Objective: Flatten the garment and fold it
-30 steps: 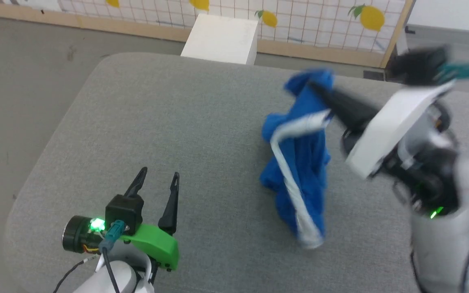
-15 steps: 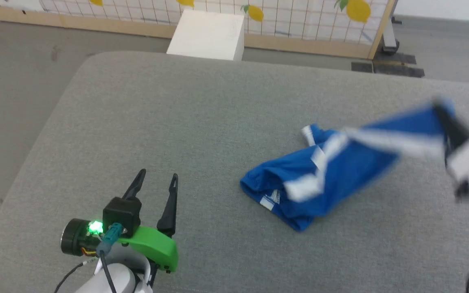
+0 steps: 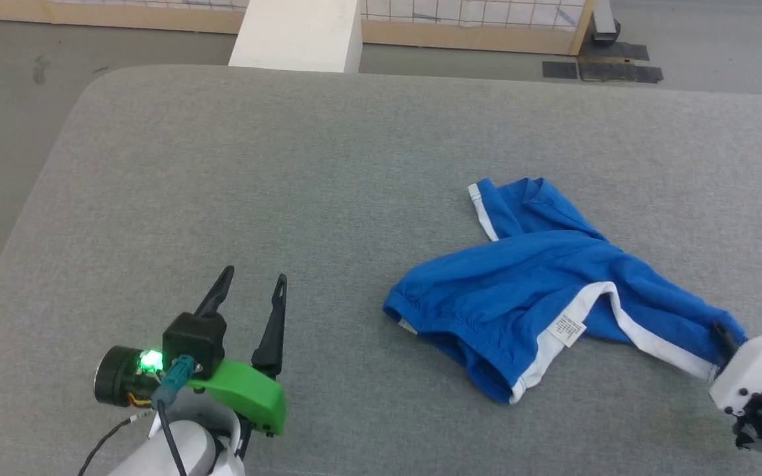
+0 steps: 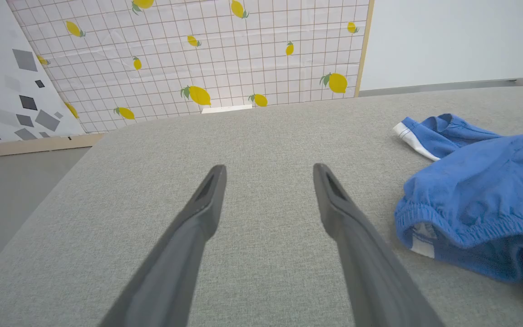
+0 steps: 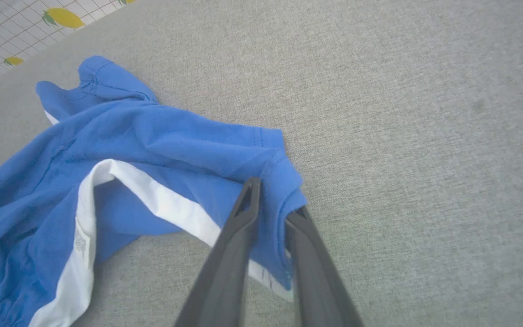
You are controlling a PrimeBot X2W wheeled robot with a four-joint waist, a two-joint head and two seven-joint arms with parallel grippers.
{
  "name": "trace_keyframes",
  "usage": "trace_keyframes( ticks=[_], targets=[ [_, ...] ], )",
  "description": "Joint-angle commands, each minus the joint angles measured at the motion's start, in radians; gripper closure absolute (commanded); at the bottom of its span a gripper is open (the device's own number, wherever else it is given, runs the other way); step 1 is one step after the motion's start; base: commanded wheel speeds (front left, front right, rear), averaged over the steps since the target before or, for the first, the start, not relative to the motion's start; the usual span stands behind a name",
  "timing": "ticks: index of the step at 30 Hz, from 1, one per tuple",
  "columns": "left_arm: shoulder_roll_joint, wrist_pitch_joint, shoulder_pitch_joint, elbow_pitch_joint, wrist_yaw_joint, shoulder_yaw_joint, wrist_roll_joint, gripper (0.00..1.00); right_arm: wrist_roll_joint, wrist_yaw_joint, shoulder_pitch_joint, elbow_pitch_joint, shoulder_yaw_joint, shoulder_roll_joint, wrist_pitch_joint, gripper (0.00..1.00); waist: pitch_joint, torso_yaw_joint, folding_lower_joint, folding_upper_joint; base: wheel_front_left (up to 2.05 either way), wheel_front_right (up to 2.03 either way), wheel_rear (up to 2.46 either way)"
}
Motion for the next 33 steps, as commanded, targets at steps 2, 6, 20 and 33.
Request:
trace_keyframes(
  ticks=[2,6,20,33],
  targets=[
    [-0.002,0.004,-0.020,-0.001,-0.004,0.000,-0.009,0.00,-0.023,-0.001,0.000,-0.015,0.030,-0.012,-0.038,0.00,-0.006,-0.007,0.0000,0.0000,0.00,0.00,0.00],
    [-0.011,0.006,-0.021,-0.002,-0.003,0.000,-0.017,0.00,-0.032,-0.001,-0.007,-0.078,0.122,-0.064,-0.118,0.00,-0.027,-0.015,0.0000,0.0000,0.00,0.00,0.00],
    [-0.047,0.152,-0.054,-0.035,-0.071,-0.060,-0.094,0.00,-0.081,-0.001,0.094,-0.299,0.299,-0.159,-0.483,0.00,-0.034,-0.055,0.0000,0.0000,0.00,0.00,0.00],
    [-0.085,0.552,-0.297,0.078,-0.201,-0.157,-0.182,0.00,-0.147,-0.001,0.116,-0.361,0.314,-0.089,-0.519,0.00,0.099,-0.162,0.0000,0.0000,0.00,0.00,0.00]
  ],
)
